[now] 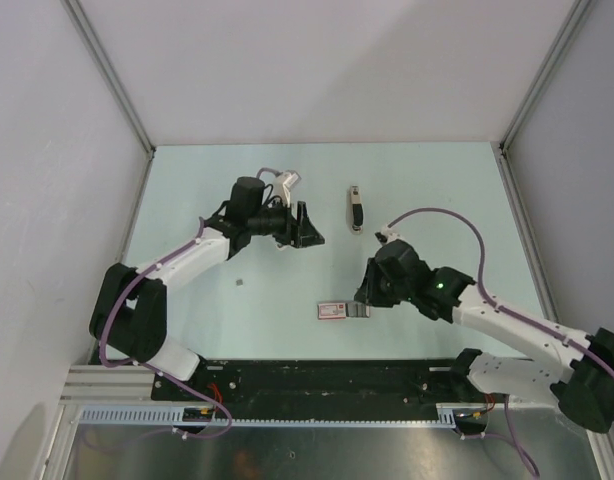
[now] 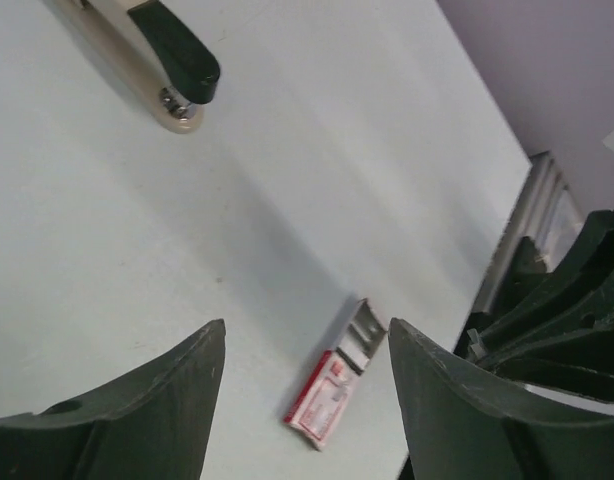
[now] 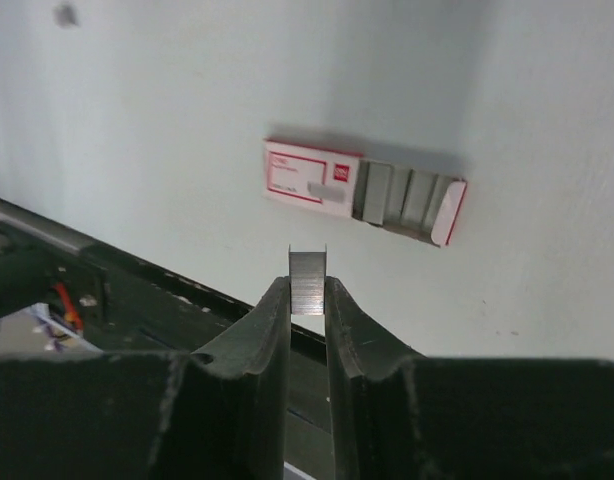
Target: Unload the staples from the stapler
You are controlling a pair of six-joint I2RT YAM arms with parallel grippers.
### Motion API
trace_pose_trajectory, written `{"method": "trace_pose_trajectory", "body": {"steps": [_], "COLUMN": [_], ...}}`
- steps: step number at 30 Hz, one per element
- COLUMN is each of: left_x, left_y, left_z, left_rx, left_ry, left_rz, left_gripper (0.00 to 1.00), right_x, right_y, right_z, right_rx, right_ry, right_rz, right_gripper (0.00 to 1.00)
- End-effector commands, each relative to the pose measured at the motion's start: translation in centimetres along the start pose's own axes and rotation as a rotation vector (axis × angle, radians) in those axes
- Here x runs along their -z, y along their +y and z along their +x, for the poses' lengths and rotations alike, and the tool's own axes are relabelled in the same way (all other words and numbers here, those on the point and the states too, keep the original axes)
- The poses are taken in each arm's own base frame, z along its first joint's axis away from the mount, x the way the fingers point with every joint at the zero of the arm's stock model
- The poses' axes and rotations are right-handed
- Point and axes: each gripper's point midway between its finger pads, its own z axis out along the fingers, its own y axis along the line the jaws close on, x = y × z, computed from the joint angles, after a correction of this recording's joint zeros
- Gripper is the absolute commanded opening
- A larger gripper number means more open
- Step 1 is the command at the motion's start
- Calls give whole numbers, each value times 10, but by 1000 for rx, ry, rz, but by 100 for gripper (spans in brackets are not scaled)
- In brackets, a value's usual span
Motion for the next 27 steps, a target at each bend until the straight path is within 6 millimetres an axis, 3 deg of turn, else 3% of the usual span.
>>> {"method": "trace_pose_trajectory", "body": {"steps": [1, 5, 10, 27], "left_x": [7, 6, 8, 11], "left_y": [13, 24, 32, 21], "left_z": [2, 13, 26, 33], "left_rx": [-145, -167, -190, -172], "left_ry": [-13, 7, 31, 40], "left_rz": [-53, -80, -104, -63], "left_gripper": [72, 72, 71, 69], "right_x": [-18, -34, -45, -67], "right_y": [-15, -19, -30, -38], "right_z": [21, 40, 49, 48], "right_rx": [-20, -6, 6, 23], "right_ry": [21, 55, 49, 34], "right_rz": [134, 200, 285, 368], "right_gripper": [18, 17, 19, 20]}}
